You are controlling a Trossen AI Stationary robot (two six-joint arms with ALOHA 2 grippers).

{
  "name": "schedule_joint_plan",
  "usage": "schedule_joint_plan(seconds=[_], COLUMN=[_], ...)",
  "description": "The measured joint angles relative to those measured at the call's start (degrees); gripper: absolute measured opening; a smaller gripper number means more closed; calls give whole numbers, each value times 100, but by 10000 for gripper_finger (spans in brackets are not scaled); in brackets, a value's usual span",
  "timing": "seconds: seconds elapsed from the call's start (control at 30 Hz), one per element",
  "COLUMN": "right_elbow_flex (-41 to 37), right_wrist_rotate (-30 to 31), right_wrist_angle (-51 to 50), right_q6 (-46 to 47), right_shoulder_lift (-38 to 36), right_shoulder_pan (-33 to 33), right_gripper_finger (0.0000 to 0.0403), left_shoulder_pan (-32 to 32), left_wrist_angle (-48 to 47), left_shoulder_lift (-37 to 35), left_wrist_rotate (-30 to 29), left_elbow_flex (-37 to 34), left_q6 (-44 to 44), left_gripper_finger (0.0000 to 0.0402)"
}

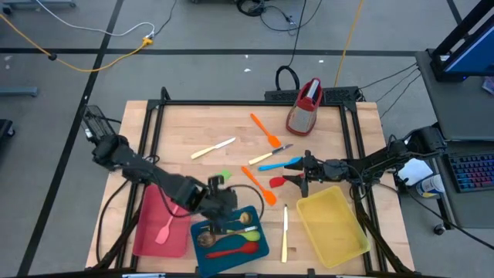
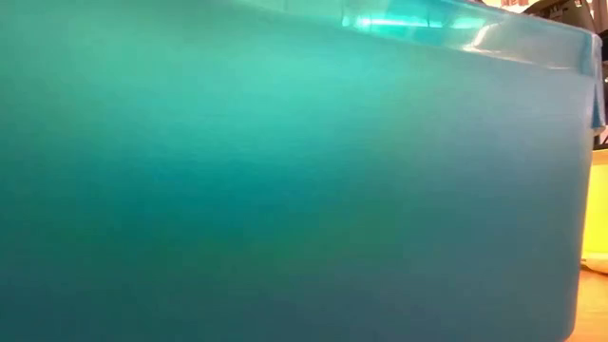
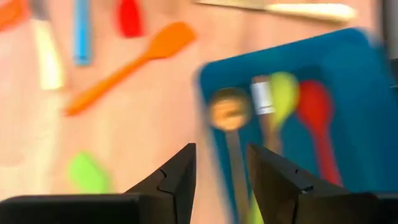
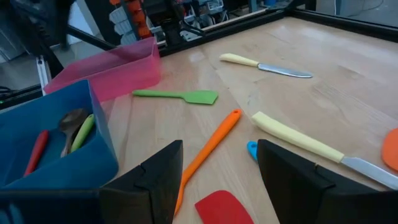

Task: Pick & Place Kitchen Items
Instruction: Adjust the blue bin

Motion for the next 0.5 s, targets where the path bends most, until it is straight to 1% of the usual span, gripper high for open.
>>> schedule_joint_plan(seconds=[0.1,0.27,0.37,0.5], right_elbow_flex=[0,0,0,0], right_wrist_rotate=[0,4,4,7], right_wrist_angle=[2,4,6,7], right_q6=[-1,-112,-190,-224], right_shoulder_lift=[1,0,0,0], right_shoulder_pan=[0,0,0,0], right_gripper_finger=[198,197,197,197], left_shoulder_pan=[262,871,1286,1817], left_wrist_angle=[-499,-1149,-1304,-1225], left_shoulder_lift=[-115,-87,-49,-57], left_wrist_rotate=[-124,76,381,1000], left_elbow_flex=[0,0,-2,-2], left_q6=[209,701,1279,2157], left_gripper_finger=[145,145,145,145])
